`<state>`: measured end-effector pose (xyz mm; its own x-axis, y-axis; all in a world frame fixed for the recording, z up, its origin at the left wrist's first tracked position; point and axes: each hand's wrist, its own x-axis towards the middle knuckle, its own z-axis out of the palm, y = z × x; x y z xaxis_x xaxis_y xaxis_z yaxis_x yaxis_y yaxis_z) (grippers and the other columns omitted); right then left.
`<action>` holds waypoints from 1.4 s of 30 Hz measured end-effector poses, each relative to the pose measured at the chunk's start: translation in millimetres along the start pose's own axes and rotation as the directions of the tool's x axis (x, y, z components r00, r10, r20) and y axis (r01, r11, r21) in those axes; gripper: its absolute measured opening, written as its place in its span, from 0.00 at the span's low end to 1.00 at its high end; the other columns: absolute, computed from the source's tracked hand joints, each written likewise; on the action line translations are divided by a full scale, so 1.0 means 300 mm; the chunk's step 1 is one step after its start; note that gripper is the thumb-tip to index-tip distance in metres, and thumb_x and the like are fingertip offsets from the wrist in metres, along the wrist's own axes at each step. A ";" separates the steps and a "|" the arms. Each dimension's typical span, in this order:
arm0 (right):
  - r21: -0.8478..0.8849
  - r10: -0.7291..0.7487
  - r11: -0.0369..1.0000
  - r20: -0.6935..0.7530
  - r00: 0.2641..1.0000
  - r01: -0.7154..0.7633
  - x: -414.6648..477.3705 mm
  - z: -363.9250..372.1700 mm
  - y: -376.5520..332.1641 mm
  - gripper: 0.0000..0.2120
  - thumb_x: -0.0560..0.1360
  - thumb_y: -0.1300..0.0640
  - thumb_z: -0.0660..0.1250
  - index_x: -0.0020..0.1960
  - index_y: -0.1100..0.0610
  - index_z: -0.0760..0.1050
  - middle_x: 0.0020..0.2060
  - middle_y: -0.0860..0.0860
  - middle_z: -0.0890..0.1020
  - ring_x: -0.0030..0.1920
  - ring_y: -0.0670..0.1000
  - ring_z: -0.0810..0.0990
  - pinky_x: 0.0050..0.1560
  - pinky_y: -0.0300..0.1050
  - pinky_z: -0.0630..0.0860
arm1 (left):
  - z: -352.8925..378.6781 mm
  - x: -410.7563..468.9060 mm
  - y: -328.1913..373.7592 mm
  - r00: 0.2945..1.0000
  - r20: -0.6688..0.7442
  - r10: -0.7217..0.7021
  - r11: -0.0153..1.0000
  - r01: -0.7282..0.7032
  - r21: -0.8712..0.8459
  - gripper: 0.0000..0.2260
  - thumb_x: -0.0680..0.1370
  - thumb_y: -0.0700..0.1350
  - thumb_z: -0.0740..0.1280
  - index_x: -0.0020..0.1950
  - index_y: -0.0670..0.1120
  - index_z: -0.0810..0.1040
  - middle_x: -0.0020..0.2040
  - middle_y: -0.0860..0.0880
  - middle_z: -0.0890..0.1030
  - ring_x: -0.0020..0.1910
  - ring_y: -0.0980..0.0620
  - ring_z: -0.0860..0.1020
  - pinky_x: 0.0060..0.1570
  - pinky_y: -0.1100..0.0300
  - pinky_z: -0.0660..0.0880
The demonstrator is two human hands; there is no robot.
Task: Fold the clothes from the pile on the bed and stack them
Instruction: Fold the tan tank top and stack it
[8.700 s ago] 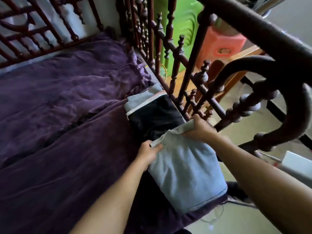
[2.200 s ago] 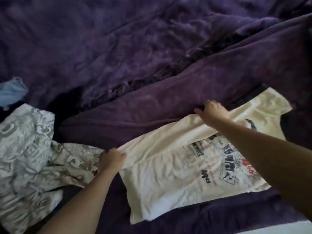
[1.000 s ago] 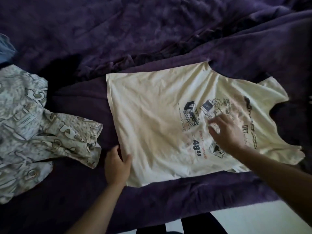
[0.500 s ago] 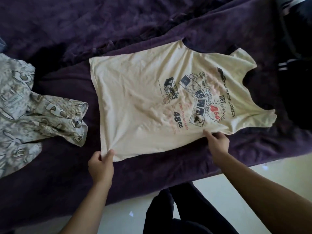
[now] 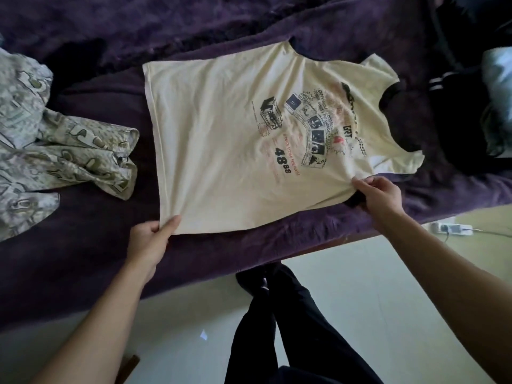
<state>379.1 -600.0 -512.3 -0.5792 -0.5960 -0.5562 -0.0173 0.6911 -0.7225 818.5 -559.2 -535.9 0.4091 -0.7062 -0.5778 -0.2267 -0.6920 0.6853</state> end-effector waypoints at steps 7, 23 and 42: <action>-0.612 -0.131 0.784 0.000 0.991 0.104 -0.010 -0.041 0.135 0.07 0.71 0.51 0.70 0.46 0.50 0.75 0.44 0.51 0.80 0.46 0.56 0.78 0.46 0.49 0.74 | 0.003 -0.025 -0.038 1.000 0.002 0.011 0.998 -0.011 -0.055 0.08 0.71 0.45 0.75 0.35 0.43 0.80 0.33 0.47 0.80 0.33 0.50 0.77 0.36 0.55 0.74; -0.714 -0.473 0.072 0.590 0.654 0.697 -0.053 0.008 0.300 0.11 0.67 0.58 0.75 0.50 0.55 0.83 0.48 0.52 0.85 0.48 0.57 0.82 0.46 0.52 0.75 | 0.221 -0.114 -0.188 0.861 0.408 0.304 0.383 -0.503 0.775 0.17 0.69 0.48 0.71 0.57 0.47 0.80 0.50 0.48 0.78 0.52 0.44 0.76 0.50 0.50 0.70; -0.559 -0.426 0.260 0.666 0.613 0.788 0.085 0.025 -0.223 0.04 0.77 0.59 0.67 0.50 0.57 0.79 0.37 0.50 0.80 0.39 0.58 0.80 0.39 0.48 0.74 | -0.005 -0.003 0.152 0.849 0.122 0.515 0.699 -0.497 0.514 0.03 0.79 0.37 0.61 0.46 0.39 0.73 0.35 0.40 0.78 0.35 0.36 0.77 0.34 0.49 0.69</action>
<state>371.7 -664.5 -481.2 0.1951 -0.9316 -0.3067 -0.9159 -0.0612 -0.3968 809.0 -589.8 -503.5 0.1231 -0.9737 -0.1916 -0.8159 -0.2092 0.5390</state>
